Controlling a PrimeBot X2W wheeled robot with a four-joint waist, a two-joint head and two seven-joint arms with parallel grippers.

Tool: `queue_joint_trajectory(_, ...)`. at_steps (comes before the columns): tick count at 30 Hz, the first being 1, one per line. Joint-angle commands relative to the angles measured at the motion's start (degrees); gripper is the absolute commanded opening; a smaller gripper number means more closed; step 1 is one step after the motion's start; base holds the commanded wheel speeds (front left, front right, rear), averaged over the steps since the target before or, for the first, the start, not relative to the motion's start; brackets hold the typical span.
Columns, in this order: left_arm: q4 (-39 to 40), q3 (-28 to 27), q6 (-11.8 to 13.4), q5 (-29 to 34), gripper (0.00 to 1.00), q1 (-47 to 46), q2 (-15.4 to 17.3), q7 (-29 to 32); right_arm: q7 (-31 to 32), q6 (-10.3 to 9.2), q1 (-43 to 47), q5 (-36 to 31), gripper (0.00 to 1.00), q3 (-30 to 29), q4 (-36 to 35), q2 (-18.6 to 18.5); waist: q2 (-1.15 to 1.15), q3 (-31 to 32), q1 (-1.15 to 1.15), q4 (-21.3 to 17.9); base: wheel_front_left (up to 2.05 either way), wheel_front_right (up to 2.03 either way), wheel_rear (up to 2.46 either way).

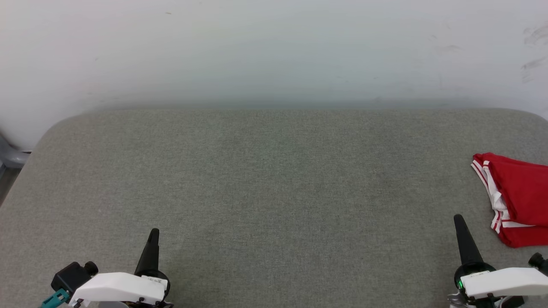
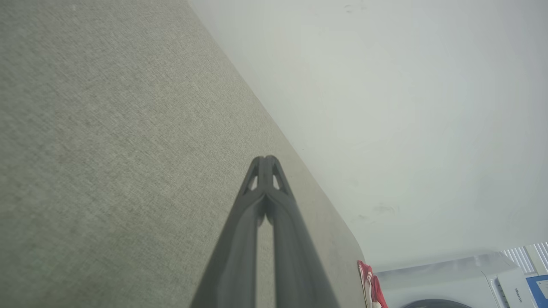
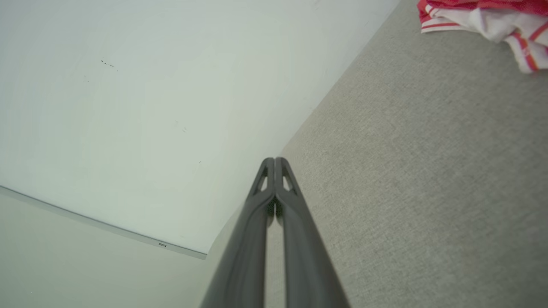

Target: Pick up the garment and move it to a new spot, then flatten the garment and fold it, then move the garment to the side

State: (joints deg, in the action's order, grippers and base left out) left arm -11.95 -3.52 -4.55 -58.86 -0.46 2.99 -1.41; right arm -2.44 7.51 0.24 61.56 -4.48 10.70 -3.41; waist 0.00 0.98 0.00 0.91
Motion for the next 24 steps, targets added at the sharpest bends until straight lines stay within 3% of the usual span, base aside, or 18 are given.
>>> queue_joint_trajectory(1, 0.3, -0.3, -0.6, -1.9, 0.0, -1.5, 0.1, 0.5, 0.5, -0.01, -1.5, 1.9, 0.0, -0.1, -0.3, -0.4, 0.0, 0.0, 0.0, 0.0, 0.0, 0.0, 0.0)
queue_joint_trajectory(24, -0.7, -1.5, -1.6, -15.0, 0.0, -3.5, 0.0, 3.7, 3.8, -0.02, -3.8, 14.2, 0.0, -0.6, 1.2, -0.4, 0.0, -0.4, 0.0, -0.3, 0.0, 0.0, 0.0)
